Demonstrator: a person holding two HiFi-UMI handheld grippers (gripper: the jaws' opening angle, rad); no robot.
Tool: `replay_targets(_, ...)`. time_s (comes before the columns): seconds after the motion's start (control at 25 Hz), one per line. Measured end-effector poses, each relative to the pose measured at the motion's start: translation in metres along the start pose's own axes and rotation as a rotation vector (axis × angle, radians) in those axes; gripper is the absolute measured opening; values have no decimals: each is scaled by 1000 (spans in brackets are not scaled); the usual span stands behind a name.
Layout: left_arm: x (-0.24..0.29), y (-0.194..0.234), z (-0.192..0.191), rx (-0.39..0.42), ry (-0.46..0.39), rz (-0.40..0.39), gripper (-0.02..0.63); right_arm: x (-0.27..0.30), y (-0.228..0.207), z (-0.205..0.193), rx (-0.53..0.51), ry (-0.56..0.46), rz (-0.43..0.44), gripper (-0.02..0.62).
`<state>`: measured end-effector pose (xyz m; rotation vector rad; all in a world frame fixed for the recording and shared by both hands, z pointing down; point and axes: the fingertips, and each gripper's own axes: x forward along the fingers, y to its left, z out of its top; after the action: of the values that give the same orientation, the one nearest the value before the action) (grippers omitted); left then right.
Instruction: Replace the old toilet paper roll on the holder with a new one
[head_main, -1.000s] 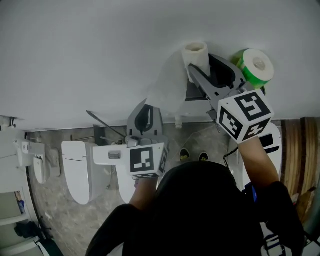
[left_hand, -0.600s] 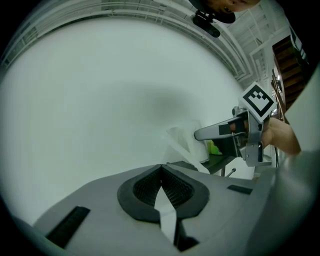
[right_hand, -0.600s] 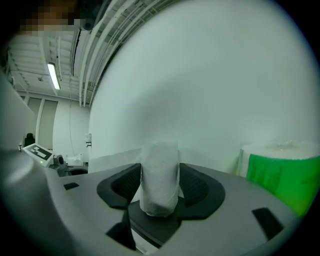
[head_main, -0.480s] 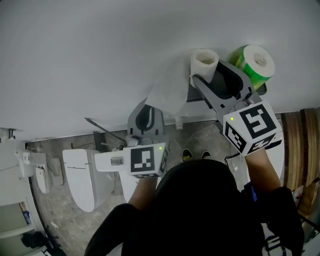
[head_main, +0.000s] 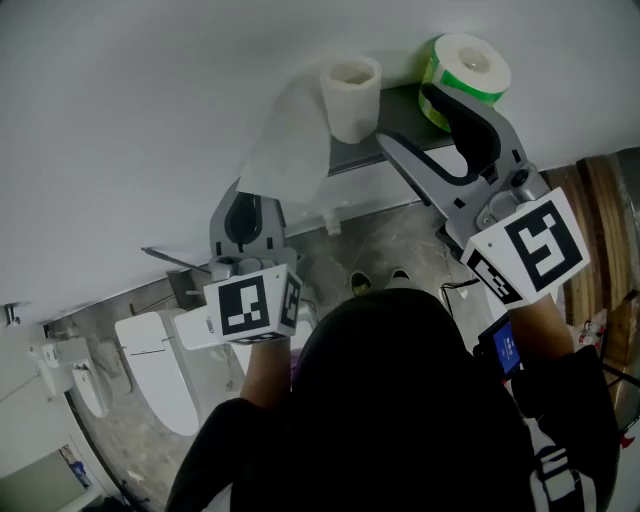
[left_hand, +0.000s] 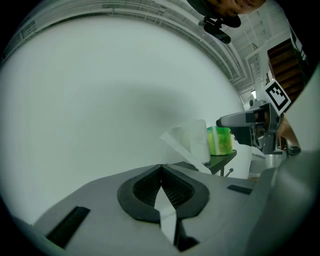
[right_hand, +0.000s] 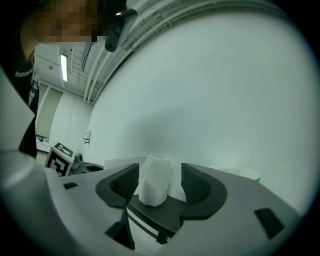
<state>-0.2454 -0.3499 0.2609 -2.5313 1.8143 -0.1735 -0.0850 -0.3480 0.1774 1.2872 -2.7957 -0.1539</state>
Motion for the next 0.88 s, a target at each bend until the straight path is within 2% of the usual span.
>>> replay_targets(0.16,-2,-6,-2,-21,-2,-10,20,-42,-16,13,-96,-27,-65,252)
replay_targets(0.32,1,-8,-8,-42,-1,-10,20,-68,-45,6,-152,21,-140,261)
replay_targets(0.4,2,-9,-8,-47,-1,-15,20,-72,-60,-2,-131,49,-172,278)
replay_targets(0.56,2,-9,-11,-33,4,-25,20,-65,-72,-21,-63,85,-183,329)
replay_targets(0.88,-3,-8,-13,-18,9,-31,20,-68,-92,-26,-44,75,-257,341)
